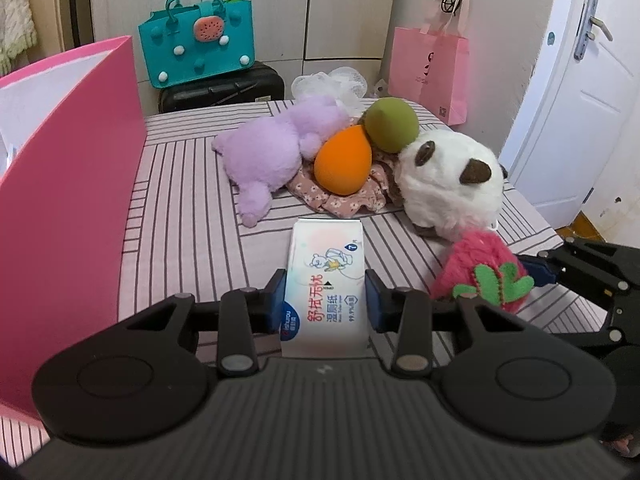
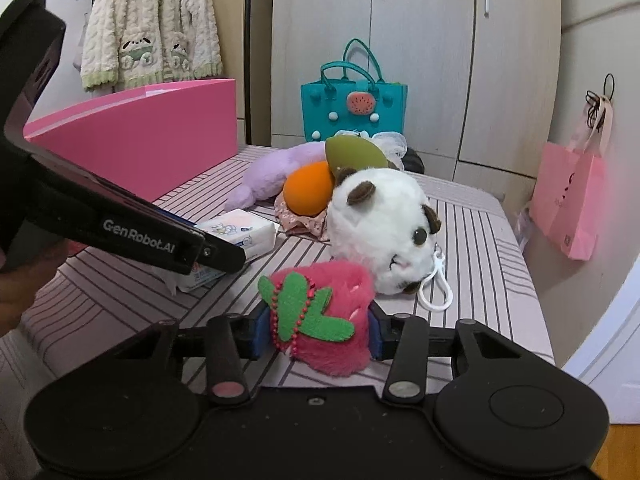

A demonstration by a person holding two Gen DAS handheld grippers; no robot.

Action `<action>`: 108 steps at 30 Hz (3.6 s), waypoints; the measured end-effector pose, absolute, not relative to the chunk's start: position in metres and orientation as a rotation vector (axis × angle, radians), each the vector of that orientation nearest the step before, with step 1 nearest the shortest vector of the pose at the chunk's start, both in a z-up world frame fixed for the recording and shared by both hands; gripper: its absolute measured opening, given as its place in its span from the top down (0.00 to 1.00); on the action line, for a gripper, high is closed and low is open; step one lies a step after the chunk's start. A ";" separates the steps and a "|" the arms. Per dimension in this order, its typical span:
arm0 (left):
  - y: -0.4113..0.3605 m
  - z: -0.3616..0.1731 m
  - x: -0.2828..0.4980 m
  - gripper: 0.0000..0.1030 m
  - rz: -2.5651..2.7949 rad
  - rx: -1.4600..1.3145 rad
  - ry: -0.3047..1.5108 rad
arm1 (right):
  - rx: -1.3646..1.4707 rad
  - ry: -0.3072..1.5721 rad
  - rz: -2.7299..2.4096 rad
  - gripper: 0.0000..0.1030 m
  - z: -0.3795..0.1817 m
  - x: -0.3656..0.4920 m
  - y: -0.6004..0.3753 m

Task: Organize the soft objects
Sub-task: 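Lift the tissue pack with the left tool while the right tool carries the strawberry plush, then lower the strawberry plush into the box with the right tool while the left releases the tissue pack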

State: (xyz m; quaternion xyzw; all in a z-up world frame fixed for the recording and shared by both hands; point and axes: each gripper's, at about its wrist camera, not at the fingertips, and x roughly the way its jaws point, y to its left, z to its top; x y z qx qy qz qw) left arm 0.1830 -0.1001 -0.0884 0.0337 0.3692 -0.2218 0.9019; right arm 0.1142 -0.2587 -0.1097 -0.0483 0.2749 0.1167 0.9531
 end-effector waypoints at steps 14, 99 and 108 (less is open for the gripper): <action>-0.076 -0.071 0.157 0.63 -0.516 0.053 0.820 | 0.003 0.654 0.290 0.51 -0.094 0.101 -0.257; 0.117 -0.008 0.304 0.63 -0.308 0.026 1.030 | -0.429 0.750 0.822 0.49 0.026 0.296 -0.046; 0.115 -0.017 0.312 0.63 -0.288 0.020 1.050 | -0.663 0.746 0.874 0.49 0.006 0.290 -0.027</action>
